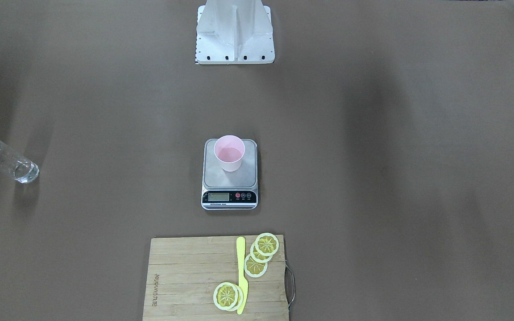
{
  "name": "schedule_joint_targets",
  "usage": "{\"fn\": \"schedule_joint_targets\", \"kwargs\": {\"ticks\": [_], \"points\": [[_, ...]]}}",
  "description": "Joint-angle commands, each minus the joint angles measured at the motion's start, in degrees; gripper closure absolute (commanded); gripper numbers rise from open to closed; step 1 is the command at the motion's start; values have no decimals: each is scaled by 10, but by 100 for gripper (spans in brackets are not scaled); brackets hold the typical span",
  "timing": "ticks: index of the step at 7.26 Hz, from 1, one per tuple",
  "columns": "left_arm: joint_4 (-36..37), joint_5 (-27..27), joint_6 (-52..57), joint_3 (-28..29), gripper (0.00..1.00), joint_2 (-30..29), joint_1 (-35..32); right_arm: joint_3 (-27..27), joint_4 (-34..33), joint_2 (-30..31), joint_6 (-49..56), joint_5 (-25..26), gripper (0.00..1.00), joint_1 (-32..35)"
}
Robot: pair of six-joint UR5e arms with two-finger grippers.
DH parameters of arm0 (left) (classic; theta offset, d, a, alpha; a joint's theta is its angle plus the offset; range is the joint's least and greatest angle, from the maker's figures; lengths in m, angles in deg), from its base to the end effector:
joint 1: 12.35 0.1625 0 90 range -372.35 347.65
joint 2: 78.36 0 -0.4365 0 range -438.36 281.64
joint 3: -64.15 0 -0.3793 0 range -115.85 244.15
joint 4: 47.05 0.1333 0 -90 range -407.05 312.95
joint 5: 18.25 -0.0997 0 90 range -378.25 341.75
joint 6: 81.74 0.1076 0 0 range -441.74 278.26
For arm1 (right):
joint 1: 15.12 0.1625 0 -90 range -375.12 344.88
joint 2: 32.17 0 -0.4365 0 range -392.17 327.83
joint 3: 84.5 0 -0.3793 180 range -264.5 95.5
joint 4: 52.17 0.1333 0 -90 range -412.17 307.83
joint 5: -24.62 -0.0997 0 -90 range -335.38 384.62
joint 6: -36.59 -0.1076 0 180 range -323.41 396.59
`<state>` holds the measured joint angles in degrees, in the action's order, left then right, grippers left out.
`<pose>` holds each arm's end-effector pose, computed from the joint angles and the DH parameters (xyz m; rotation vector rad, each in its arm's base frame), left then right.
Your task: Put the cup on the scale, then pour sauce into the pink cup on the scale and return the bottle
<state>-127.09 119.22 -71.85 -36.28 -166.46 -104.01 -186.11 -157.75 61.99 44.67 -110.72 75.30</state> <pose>-0.0673 -0.4567 0.6177 0.0600 0.8272 0.1250 0.0599 -0.4320 0.6376 -0.0755 -0.7978 -0.0703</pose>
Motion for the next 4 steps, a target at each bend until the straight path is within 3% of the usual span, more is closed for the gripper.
{"fn": "schedule_joint_targets", "kwargs": {"ticks": [1, 4], "points": [[1, -4, 1, 4, 2, -1, 1, -4, 6, -7, 0, -4, 0, -5], [2, -5, 2, 5, 2, 2, -1, -19, 6, -6, -2, -19, 0, -5]]}}
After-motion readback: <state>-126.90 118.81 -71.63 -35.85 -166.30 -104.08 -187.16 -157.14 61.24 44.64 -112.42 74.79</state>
